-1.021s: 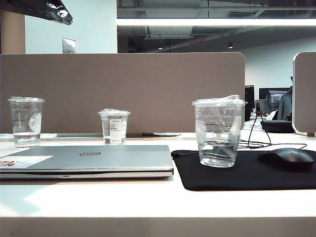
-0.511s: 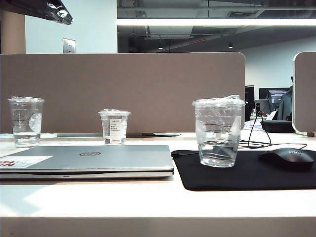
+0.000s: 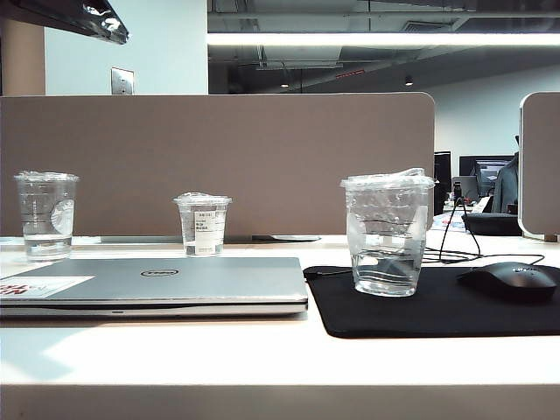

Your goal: Pick up the coffee cup on the right and place it on the right side of the laptop.

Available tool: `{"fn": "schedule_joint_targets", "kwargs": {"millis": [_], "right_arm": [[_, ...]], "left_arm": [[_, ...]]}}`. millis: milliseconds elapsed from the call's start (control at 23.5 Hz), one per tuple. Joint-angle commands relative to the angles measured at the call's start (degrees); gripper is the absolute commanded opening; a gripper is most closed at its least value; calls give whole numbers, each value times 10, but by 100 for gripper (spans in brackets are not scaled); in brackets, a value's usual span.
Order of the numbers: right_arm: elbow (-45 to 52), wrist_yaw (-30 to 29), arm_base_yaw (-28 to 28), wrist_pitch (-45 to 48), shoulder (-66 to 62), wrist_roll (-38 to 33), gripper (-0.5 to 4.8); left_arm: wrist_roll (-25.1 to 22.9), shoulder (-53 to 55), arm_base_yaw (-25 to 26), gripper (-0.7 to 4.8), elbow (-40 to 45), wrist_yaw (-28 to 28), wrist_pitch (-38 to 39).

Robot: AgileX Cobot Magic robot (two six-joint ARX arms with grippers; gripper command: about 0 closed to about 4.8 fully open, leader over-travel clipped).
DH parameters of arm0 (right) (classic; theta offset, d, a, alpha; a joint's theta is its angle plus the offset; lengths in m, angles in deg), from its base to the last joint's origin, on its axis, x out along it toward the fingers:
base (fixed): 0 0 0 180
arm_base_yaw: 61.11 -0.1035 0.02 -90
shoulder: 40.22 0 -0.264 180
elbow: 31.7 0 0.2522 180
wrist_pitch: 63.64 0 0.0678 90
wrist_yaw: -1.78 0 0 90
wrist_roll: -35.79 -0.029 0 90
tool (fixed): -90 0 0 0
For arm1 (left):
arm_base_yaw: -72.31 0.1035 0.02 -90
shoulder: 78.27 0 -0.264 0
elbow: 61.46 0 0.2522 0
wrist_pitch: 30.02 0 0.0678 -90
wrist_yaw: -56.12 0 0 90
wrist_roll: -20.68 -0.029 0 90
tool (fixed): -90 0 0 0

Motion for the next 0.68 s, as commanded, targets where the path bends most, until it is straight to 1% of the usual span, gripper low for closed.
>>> {"fn": "schedule_joint_targets", "kwargs": {"millis": [43, 85, 128, 213, 255, 298, 340, 425, 468, 553, 638, 681], "right_arm": [[2, -1, 0, 10, 1, 2, -5], [2, -1, 0, 10, 1, 2, -5], [2, -1, 0, 10, 1, 2, -5], [2, -1, 0, 9, 1, 2, -5], [2, -1, 0, 10, 1, 2, -5], [2, -1, 0, 9, 1, 2, -5], [2, -1, 0, 9, 1, 2, -5], [2, -1, 0, 9, 1, 2, -4], [2, -1, 0, 9, 1, 2, -5], [2, -1, 0, 9, 1, 2, -5], [2, -1, 0, 9, 1, 2, -5], [2, -1, 0, 10, 1, 2, -5]], "left_arm": [[-1, -9, 3, -5, -2, -43, -3], [-1, -19, 7, -5, -2, -56, -1], [-1, -27, 10, -5, -2, -55, 1], [-1, -68, 33, -5, 13, -52, -2], [-3, -100, 62, -6, 37, -40, -20], [-3, -114, 77, -6, 49, -34, -32], [-3, -147, 109, -6, 80, -23, -67], [-2, -195, 142, -6, 125, -21, -110], [-3, -210, 150, -6, 138, -25, -119], [-3, -262, 177, -5, 183, -52, -141], [-3, -287, 183, -6, 207, -73, -151], [-3, -320, 183, -5, 232, -101, -153]]}}
